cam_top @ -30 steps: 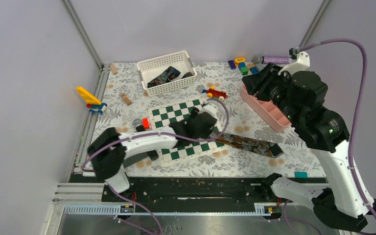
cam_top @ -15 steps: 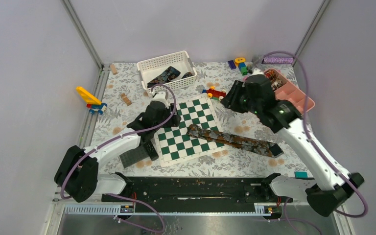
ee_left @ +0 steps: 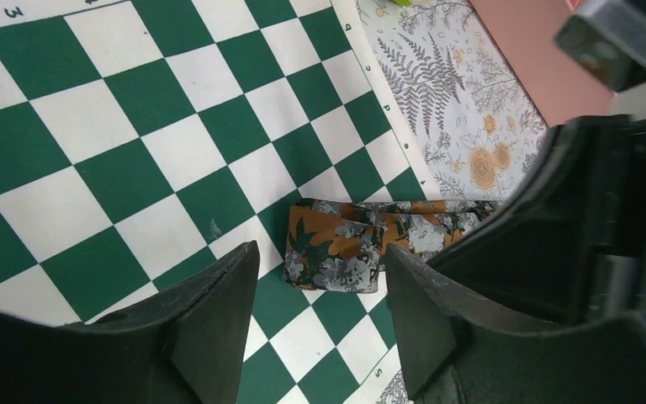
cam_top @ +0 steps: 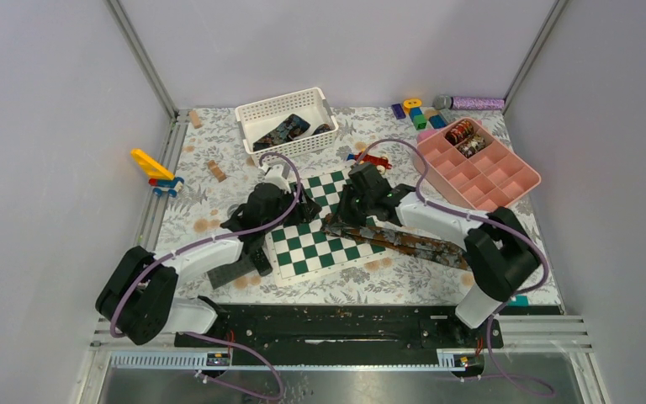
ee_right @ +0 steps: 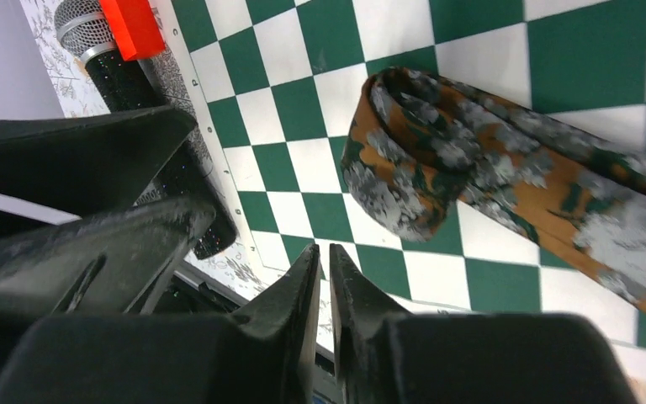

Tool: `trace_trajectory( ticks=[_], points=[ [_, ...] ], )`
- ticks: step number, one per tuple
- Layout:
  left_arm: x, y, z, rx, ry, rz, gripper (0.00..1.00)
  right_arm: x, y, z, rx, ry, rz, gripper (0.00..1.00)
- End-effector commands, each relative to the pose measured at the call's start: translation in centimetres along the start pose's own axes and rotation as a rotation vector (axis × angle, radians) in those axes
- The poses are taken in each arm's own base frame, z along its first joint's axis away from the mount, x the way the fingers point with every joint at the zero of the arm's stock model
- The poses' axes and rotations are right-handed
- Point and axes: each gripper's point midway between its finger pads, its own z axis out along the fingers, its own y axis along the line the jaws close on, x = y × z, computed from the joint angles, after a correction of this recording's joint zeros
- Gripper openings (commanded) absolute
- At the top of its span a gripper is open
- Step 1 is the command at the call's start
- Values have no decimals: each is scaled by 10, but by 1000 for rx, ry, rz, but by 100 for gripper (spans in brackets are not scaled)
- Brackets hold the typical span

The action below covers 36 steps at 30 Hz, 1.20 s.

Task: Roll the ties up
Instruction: Roll the tie at the center of the board.

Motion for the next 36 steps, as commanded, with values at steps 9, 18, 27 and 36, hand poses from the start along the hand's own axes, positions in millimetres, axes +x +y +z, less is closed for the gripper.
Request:
trace_trajectory(
  ticks=[9,18,27,36],
  points=[
    [6,-5,17,62,8,-19,56,-14,-6,20,43,-82,12,19],
    [18,0,22,60,41,-22,55,-11,-23,17,100,-103,20,27],
    [28,0,27,80,69,-23,52,-11,-33,24,133,-99,18,26],
    [41,-4,33,131,113,-27,53,-11,-51,20,210,-119,16,23]
  ],
)
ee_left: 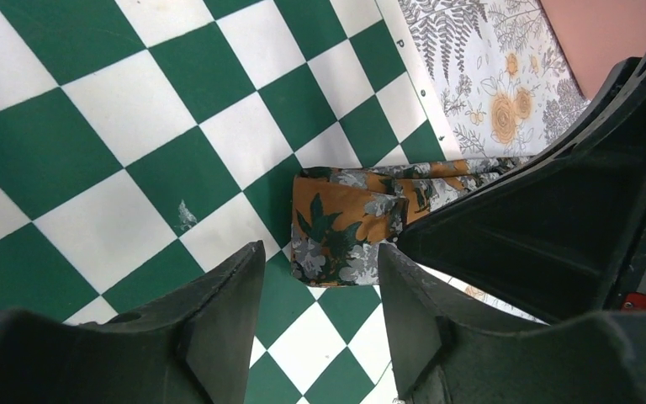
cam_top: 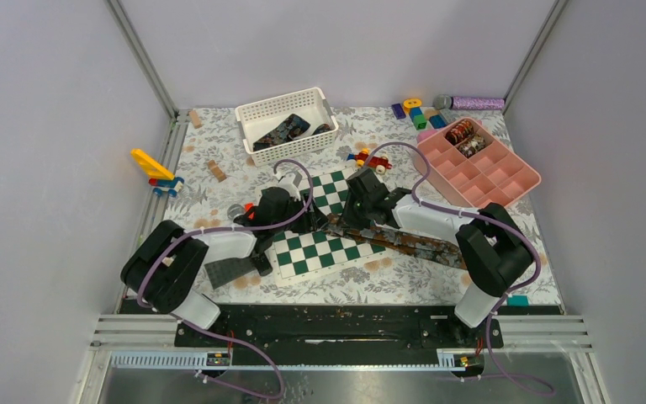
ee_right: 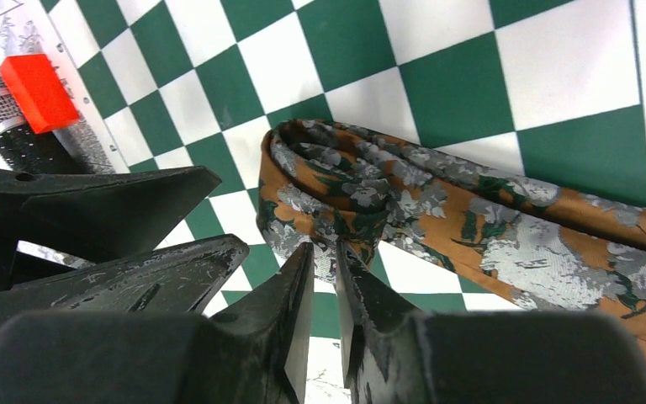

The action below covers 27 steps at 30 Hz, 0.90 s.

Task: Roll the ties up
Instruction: Roll the tie at the center of the board.

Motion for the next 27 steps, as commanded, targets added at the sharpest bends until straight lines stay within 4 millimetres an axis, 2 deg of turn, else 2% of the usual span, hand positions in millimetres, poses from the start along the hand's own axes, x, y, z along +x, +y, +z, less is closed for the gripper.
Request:
trace_trajectory(
  ticks=[1,10,27],
  points=[
    [-5,-14,4,86,-16,7,53,-3,-17,-3,68,-32,-7,23],
    [1,-16,9,111,7,-1,63,3,-26,1,99,-10,-5,22],
    [16,-37,15,230,46,-4,60,3,-30,1,104,-5,4,22]
  ],
)
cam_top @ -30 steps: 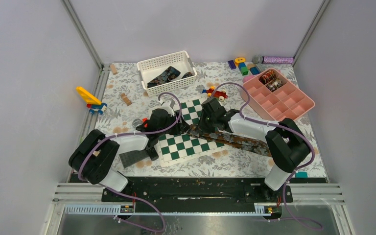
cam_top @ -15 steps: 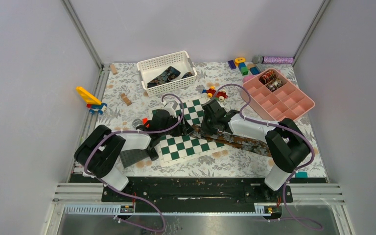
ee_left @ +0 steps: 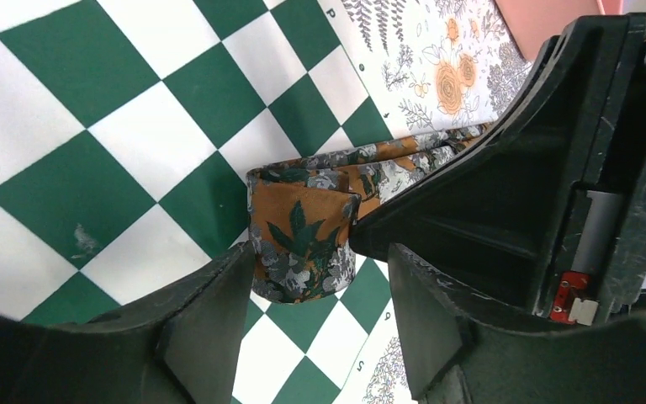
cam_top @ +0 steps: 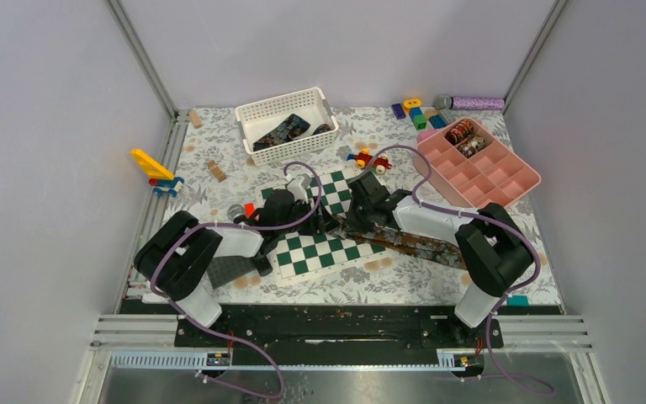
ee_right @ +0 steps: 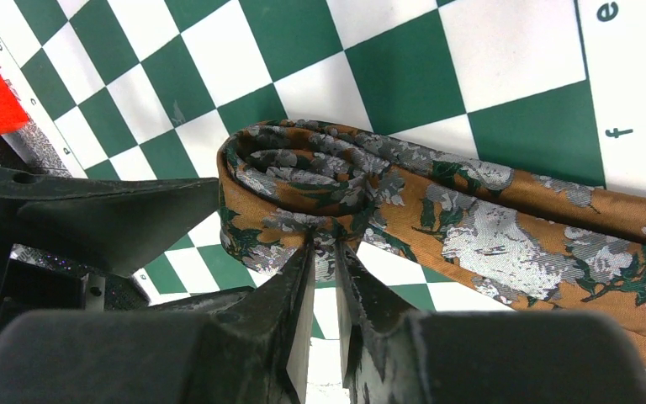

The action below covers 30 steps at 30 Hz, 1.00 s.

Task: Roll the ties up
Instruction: Roll the tie at the center of the board.

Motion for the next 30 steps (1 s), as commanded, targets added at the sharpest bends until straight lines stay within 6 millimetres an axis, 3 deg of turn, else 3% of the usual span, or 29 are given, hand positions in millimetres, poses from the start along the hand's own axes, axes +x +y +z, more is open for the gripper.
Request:
trace_trajectory(
  ticks=[1,25,30],
  points=[
    [-1,-14,6,86,-9,11,59,-3,-9,0,30,-17,1,22],
    [2,-13,24,110,3,-13,56,-4,-11,0,28,-10,5,22],
    [1,-17,26,128,7,-14,48,-4,-11,-1,28,-9,5,22]
  ],
)
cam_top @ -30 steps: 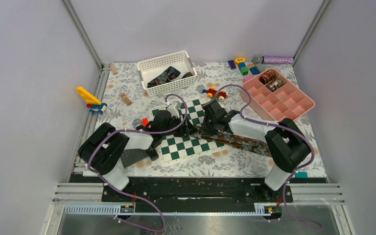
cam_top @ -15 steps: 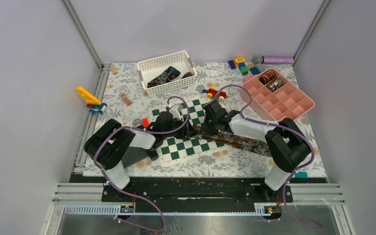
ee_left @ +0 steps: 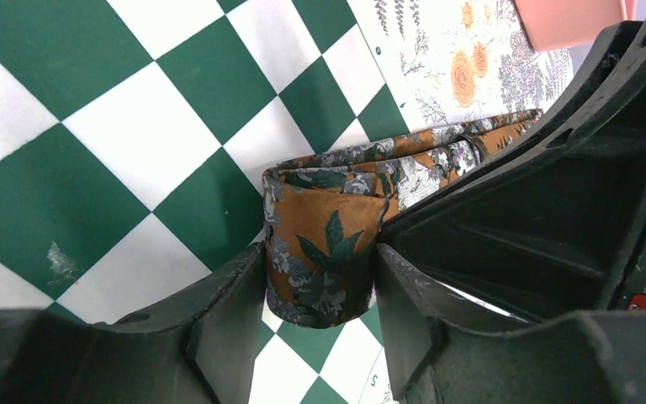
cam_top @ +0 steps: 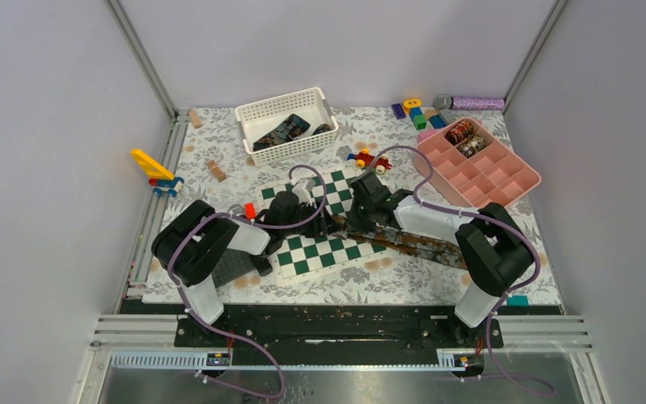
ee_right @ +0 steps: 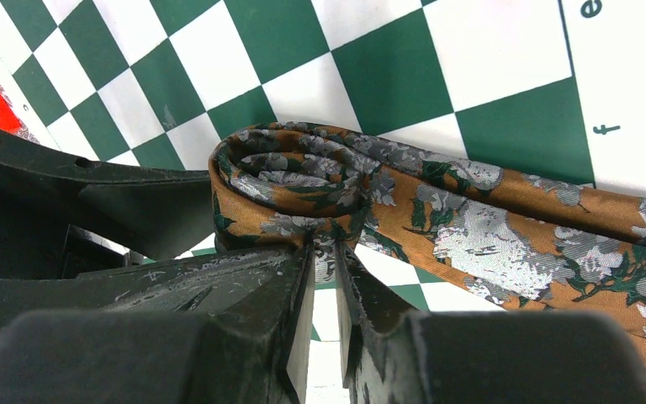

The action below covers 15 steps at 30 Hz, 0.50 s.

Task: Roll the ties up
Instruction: Roll the tie at the center of the board.

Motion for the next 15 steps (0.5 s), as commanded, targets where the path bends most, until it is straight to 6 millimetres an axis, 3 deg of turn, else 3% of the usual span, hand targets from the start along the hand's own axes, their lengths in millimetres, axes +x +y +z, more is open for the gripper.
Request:
trace_trajectory(
  ticks=[1,8,11,15],
  points=[
    [-15,-24,6,95,-33,26,46,-3,-5,-2,16,-12,-3,22],
    [-16,-25,5,84,-31,21,40,-12,5,-14,-24,-42,-20,23],
    [-20,-22,2,45,-37,18,40,-27,29,-40,-135,-67,-83,27],
    [-28,-22,-4,0,-51,29,40,-56,47,-93,-229,-157,-132,32]
  ],
)
